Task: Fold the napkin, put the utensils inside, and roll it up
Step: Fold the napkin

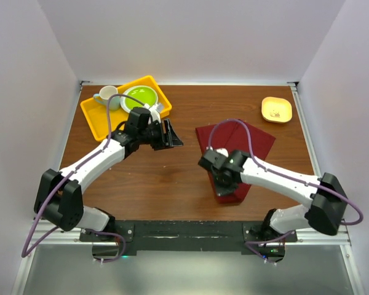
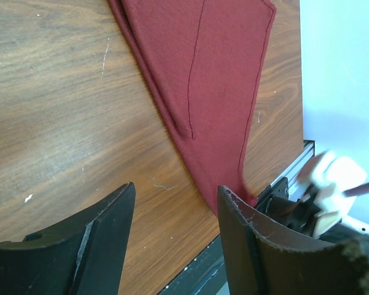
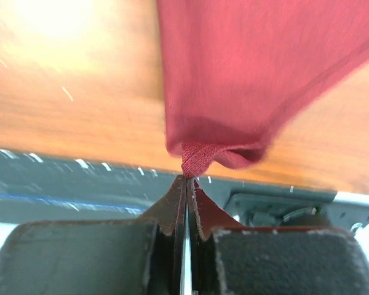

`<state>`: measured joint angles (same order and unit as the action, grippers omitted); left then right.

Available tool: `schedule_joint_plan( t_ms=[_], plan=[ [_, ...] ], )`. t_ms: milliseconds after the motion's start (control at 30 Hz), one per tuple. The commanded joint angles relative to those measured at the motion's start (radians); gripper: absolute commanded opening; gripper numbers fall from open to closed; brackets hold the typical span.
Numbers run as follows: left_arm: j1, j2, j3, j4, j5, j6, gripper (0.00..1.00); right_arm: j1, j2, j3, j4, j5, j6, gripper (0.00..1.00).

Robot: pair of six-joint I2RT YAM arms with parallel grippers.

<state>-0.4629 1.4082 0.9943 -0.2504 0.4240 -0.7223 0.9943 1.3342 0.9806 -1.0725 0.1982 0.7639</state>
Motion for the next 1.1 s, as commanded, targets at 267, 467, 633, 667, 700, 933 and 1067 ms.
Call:
schedule_joint_plan(
  t_ms=[267,467,633,667,700,933,1067],
  plan=[
    [0.02,0.031,0.044,0.019,0.061,0.052,0.6,-0.246,0.304,0.462,0.006,0.136,-0.324,0.0],
    [0.035,0.035,0.033,0.019,0.079,0.064,0.6,-0.304,0.473,0.67,0.023,0.13,-0.416,0.0],
    [0.044,0.04,0.023,0.023,0.098,0.073,0.6,-0.336,0.592,0.811,0.025,0.122,-0.456,0.0],
    [0.046,0.04,0.021,0.025,0.101,0.075,0.6,-0.339,0.624,0.854,0.025,0.119,-0.465,0.0],
    [0.049,0.04,0.02,0.025,0.102,0.077,0.6,-0.341,0.644,0.874,0.023,0.119,-0.471,0.0],
    [0.059,0.025,-0.016,0.043,0.113,0.07,0.6,-0.355,0.74,0.968,0.04,0.095,-0.511,0.0],
    [0.066,0.018,-0.028,0.045,0.117,0.07,0.6,-0.356,0.778,1.007,0.046,0.092,-0.529,0.0]
  ],
)
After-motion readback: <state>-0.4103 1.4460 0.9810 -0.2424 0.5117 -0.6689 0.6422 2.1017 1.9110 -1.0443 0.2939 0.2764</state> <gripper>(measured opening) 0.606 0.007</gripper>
